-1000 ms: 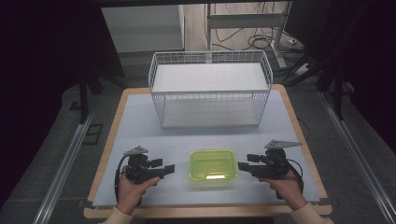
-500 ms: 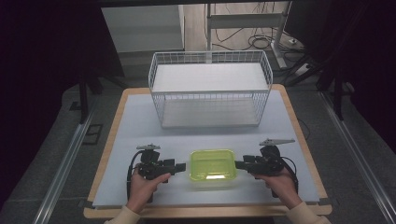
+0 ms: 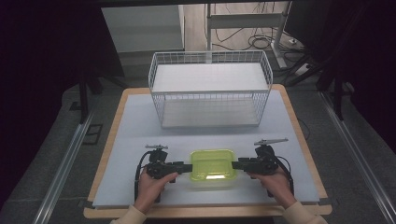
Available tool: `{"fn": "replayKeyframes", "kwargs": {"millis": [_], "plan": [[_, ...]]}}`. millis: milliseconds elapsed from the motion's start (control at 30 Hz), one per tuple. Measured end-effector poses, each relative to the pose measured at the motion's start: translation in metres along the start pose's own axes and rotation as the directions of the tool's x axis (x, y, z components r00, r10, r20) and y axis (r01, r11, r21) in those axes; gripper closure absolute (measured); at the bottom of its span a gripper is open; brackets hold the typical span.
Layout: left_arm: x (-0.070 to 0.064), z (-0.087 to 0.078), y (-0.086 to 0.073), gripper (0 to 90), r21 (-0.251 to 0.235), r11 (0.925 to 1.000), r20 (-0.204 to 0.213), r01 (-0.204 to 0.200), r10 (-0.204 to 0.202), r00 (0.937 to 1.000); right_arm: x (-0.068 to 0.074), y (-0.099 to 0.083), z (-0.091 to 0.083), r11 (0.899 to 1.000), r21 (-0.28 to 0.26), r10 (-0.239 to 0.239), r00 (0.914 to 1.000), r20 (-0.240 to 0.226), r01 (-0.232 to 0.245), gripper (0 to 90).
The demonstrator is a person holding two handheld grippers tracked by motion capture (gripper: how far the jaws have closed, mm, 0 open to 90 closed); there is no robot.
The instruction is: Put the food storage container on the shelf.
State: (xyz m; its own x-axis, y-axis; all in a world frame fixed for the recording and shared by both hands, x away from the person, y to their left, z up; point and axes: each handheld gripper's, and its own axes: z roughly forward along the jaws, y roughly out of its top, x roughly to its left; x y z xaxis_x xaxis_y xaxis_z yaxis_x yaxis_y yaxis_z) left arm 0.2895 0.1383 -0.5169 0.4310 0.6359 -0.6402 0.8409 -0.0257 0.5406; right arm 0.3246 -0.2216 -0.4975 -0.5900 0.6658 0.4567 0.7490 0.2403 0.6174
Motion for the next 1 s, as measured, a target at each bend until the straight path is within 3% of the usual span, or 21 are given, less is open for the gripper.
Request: {"fn": "replayKeyframes", "kwargs": {"millis": [167,300,367,400,433,633,800,1000], "plan": [[0.001,0.006,0.0,45.3,0.015,0.9997,0.013,0.019,-0.02,0.9997,0.001,-0.001,0.004,1.0,0.017,0.008,1.0,-0.003,-0.008,52.7],[-0.002,0.012,0.0,50.4,0.034,0.9994,0.022,0.013,-0.013,0.9997,0.002,-0.002,0.007,0.999,0.036,0.02,0.9994,-0.027,-0.019,58.4],[-0.003,0.014,0.0,58.5,0.039,0.9992,0.025,0.006,-0.007,0.9997,0.0,-0.002,0.007,0.999,0.036,0.034,0.9987,-0.039,-0.032,63.1],[-0.005,0.015,0.0,66.9,0.044,0.999,0.015,0.001,-0.001,0.9999,0.0,-0.003,0.007,0.998,0.041,0.039,0.9985,-0.039,-0.038,66.1],[-0.006,0.015,0.0,68.1,0.047,0.9988,0.004,-0.012,0.012,0.9999,0.0,-0.003,0.007,0.998,0.041,0.039,0.9985,-0.039,-0.038,66.1],[-0.008,0.012,-0.002,72.8,0.045,0.9988,0.023,-0.02,0.019,0.9995,0.0,-0.003,0.005,0.997,0.042,0.069,0.9953,-0.068,-0.066,72.7],[-0.01,0.008,-0.003,79.2,0.021,0.9993,0.028,-0.032,0.031,0.9991,0.002,-0.002,-0.002,0.997,0.014,0.082,0.9928,-0.086,-0.082,79.4],[-0.013,0.004,-0.003,80.7,0.001,0.9992,0.039,-0.04,0.04,0.9984,0.002,-0.002,-0.004,0.996,0.001,0.092,0.991,-0.098,-0.092,80.5]]}}
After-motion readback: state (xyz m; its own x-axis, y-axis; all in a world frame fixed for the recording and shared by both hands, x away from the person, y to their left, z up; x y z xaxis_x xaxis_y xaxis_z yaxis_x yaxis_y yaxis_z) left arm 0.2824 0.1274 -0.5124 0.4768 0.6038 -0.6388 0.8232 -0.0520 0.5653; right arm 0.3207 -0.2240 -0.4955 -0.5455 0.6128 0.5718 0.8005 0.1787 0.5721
